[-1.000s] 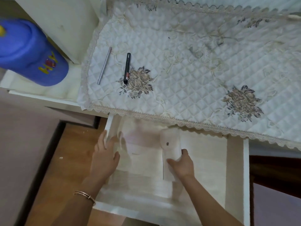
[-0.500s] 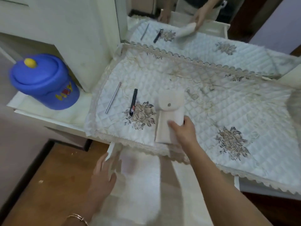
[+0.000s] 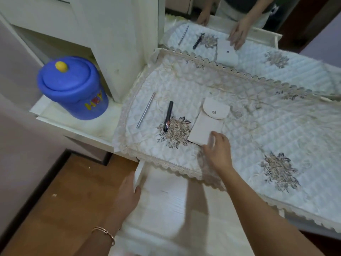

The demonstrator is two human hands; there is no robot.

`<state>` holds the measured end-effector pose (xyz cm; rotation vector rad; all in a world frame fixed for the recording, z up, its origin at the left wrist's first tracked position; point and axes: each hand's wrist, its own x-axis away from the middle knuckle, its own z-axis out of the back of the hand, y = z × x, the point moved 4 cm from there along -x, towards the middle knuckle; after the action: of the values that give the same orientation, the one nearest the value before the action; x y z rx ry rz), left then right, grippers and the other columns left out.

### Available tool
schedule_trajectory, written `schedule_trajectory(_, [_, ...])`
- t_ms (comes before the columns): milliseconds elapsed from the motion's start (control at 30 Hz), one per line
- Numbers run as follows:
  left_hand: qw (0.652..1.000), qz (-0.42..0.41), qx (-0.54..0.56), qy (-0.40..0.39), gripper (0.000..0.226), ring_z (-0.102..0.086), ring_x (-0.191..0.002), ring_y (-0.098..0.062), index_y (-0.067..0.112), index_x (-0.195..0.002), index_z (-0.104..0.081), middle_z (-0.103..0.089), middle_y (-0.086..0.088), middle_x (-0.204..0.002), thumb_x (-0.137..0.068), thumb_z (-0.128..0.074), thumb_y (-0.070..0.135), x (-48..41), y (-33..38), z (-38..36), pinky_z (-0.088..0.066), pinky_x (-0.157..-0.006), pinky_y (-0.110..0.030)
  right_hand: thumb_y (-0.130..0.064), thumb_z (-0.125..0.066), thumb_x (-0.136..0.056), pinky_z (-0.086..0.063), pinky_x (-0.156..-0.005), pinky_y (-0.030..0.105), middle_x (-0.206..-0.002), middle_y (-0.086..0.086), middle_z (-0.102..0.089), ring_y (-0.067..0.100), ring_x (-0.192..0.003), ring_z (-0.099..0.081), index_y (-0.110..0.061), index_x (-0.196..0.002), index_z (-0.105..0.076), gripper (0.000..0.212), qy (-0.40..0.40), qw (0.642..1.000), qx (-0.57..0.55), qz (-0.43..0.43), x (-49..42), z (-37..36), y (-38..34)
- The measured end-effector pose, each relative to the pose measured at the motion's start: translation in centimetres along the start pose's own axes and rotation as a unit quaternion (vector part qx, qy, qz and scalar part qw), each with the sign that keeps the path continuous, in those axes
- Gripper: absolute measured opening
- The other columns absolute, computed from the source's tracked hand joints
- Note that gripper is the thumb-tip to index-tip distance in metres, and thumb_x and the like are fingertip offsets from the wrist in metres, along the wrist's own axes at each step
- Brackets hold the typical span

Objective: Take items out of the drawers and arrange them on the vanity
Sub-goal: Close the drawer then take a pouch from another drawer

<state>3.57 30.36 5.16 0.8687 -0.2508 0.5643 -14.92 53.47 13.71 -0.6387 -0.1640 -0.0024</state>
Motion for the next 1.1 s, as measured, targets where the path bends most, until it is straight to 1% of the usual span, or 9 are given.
schedule_trajectory(167, [0.999,-0.036,-0.029,-0.015,0.048,-0.046,-0.122,-0.023,0.01,-0.136,-0.037,-0.047,-0.009,-0.136,-0.09,-0.049,0.014,2.4,-1.2,1.2,-0.037,-0.104,-0.034,-0.028,-0.055,-0.082,-0.03,-0.093,0.017,-0.111,0.006,-0.061,0.014,-0.108,-0.047,-0.013,-0.115,-0.059,0.036,0.023,0.994,0.002,0.104,9.6,1.2,3.7])
schedule_trajectory(300, [0.975,-0.152,-0.165,-0.011,0.071,-0.04,-0.13,-0.022,0.019,-0.13,-0.045,-0.041,-0.004,-0.14,-0.081,-0.034,0.068,6.1,-2.3,1.2,-0.037,-0.101,-0.034,-0.045,-0.051,-0.073,-0.037,-0.08,0.013,-0.092,-0.005,-0.067,0.004,-0.09,-0.048,-0.033,-0.102,-0.052,0.031,-0.073,0.992,0.046,0.09,19.4,-0.2,9.9])
schedule_trajectory(433, [0.932,-0.269,-0.241,-0.033,0.066,0.006,-0.144,-0.008,0.026,-0.111,-0.05,-0.043,0.006,-0.126,-0.078,-0.024,0.077,7.2,-3.0,-0.2,-0.023,-0.102,-0.033,-0.078,-0.036,-0.072,-0.045,-0.068,0.012,-0.083,-0.008,-0.071,0.002,-0.075,-0.06,-0.028,-0.088,-0.066,0.06,-0.173,0.979,0.11,0.009,24.8,-1.5,15.2])
schedule_trajectory(567, [0.92,-0.302,-0.244,-0.047,0.065,0.01,-0.144,-0.013,0.028,-0.105,-0.051,-0.044,0.009,-0.122,-0.074,-0.03,0.081,6.5,-3.0,-0.9,-0.018,-0.106,-0.042,-0.048,-0.082,-0.047,-0.043,-0.071,0.013,-0.077,-0.01,-0.071,0.004,-0.067,-0.064,-0.026,-0.084,-0.068,0.046,-0.143,0.978,0.145,0.033,25.4,-1.1,16.0])
schedule_trajectory(733, [0.919,-0.279,-0.275,-0.038,0.068,0.01,-0.144,-0.01,0.03,-0.108,-0.051,-0.052,0.007,-0.123,-0.072,-0.026,0.083,5.9,-3.1,-0.8,-0.042,-0.094,-0.053,-0.065,-0.028,-0.086,-0.052,-0.068,0.024,-0.087,-0.003,-0.07,0.016,-0.081,-0.064,-0.021,-0.096,-0.065,0.058,-0.093,0.978,0.178,0.052,24.9,-0.8,16.0])
schedule_trajectory(833, [0.919,-0.265,-0.292,-0.015,0.082,0.011,-0.142,-0.003,0.028,-0.128,-0.039,-0.042,0.0,-0.135,-0.072,-0.018,0.083,5.2,-0.9,-0.3,-0.027,-0.109,-0.039,-0.067,-0.01,-0.086,-0.035,-0.09,0.035,-0.121,0.001,-0.053,0.02,-0.109,-0.045,-0.023,-0.121,-0.048,0.068,-0.041,0.972,0.229,0.047,23.3,0.5,14.7])
schedule_trajectory(900, [0.917,-0.28,-0.285,0.005,0.083,0.01,-0.143,-0.005,0.035,-0.142,-0.018,-0.021,0.004,-0.151,-0.074,-0.016,0.082,4.3,1.2,-0.1,-0.01,-0.113,-0.032,-0.068,-0.021,-0.085,-0.021,-0.101,0.037,-0.132,0.004,-0.039,0.026,-0.119,-0.038,-0.023,-0.136,-0.035,0.07,0.004,0.967,0.251,0.049,21.7,1.5,14.0])
schedule_trajectory(967, [0.908,-0.307,-0.286,0.007,0.082,0.008,-0.144,-0.01,0.033,-0.145,-0.002,0.004,0.01,-0.157,-0.078,-0.016,0.077,3.1,3.1,-0.2,-0.005,-0.115,-0.031,-0.059,-0.065,-0.068,-0.008,-0.107,0.04,-0.137,0.009,-0.033,0.031,-0.126,-0.031,-0.029,-0.143,-0.017,0.094,0.026,0.966,0.252,0.057,19.4,2.2,13.3])
schedule_trajectory(1100, [0.899,-0.314,-0.305,0.017,0.077,0.007,-0.144,-0.011,0.027,-0.146,-0.013,-0.002,0.003,-0.157,-0.083,-0.012,0.071,-0.1,6.0,-0.9,0.0,-0.117,-0.03,-0.041,-0.089,-0.041,0.006,-0.112,0.043,-0.144,0.01,-0.025,0.023,-0.144,0.006,-0.032,-0.145,0.004,0.14,0.025,0.961,0.271,0.05,14.6,2.7,13.1])
